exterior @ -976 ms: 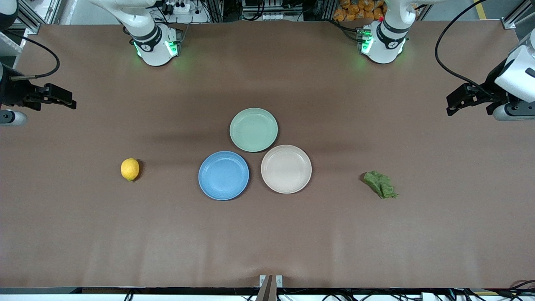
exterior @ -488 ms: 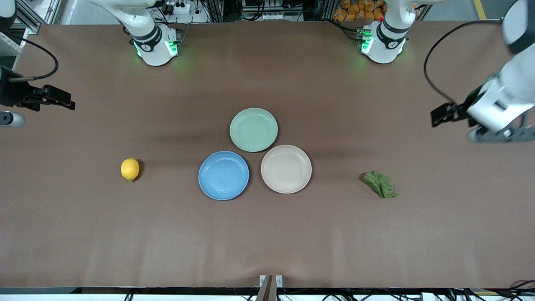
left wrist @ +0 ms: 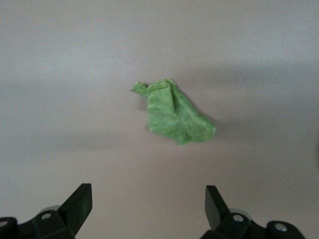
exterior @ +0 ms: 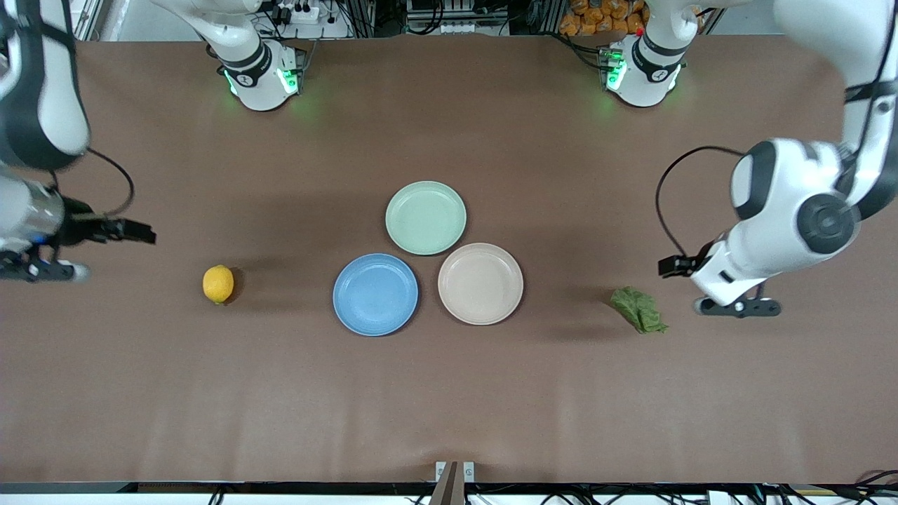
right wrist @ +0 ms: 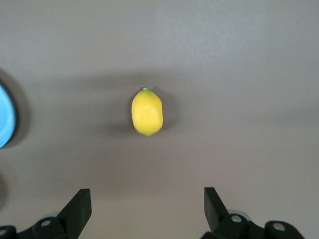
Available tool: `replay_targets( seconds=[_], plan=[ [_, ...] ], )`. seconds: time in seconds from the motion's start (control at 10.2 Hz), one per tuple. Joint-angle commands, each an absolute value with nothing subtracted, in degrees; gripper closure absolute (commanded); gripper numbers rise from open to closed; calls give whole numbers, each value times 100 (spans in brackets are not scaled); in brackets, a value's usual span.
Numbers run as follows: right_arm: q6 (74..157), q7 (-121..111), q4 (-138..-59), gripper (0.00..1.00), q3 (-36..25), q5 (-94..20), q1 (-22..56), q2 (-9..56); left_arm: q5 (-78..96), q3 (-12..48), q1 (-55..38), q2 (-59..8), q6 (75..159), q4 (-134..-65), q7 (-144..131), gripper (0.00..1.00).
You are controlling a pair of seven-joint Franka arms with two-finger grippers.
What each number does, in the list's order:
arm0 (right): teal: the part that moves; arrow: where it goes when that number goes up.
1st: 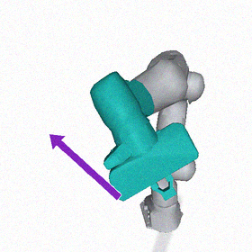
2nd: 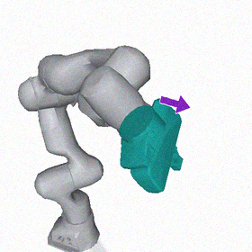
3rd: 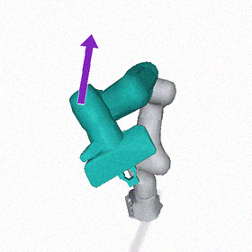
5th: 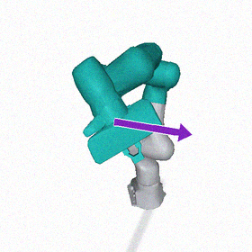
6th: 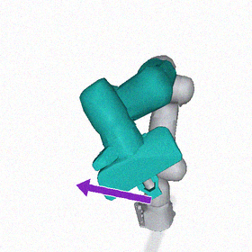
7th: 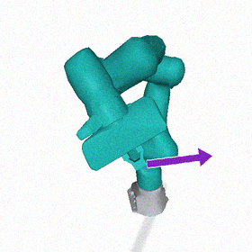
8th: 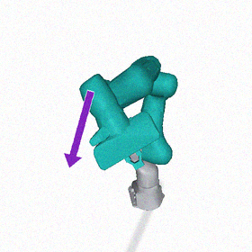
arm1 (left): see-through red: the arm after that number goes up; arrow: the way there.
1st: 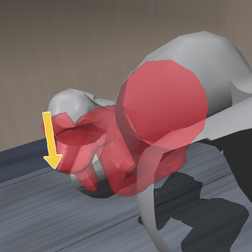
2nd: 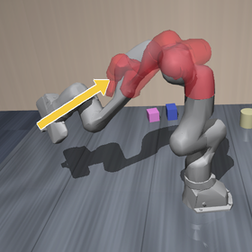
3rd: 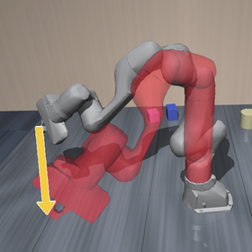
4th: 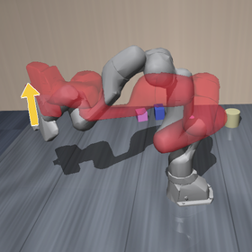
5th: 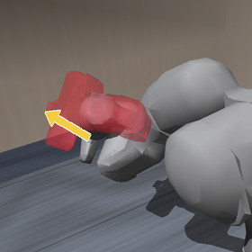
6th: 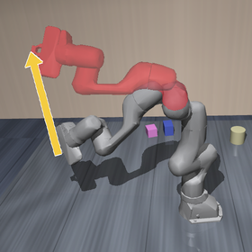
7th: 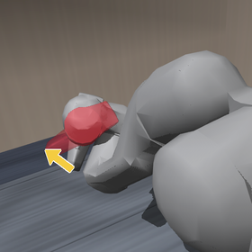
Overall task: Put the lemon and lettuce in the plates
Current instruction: 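Grasp the lemon with the right gripper while the left gripper grasps the lettuce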
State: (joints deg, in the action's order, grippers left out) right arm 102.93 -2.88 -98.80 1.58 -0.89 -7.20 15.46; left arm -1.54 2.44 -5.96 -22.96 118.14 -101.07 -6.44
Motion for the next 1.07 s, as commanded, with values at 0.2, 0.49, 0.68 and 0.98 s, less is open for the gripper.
replay_targets(
  seconds=[0.2, 0.49, 0.68, 0.98],
  plan=[
    [11151, -272, -9773, 0, 237, -79, -607, 2810, 44, 237, -694, -3250, 13119, -10064, -633, 0],
    [12615, -272, -10474, 0, 237, -53, -633, 3136, 53, 237, -686, -3874, 13929, -9994, -633, 0],
    [12850, -272, -10626, 0, 237, -53, -650, 3225, -17, 229, -703, -3999, 13957, -9871, -589, 49],
    [12806, -272, -10617, 8, 237, -88, -685, 3366, -35, 220, -869, -3955, 13922, -9844, -598, 100]
  ],
)
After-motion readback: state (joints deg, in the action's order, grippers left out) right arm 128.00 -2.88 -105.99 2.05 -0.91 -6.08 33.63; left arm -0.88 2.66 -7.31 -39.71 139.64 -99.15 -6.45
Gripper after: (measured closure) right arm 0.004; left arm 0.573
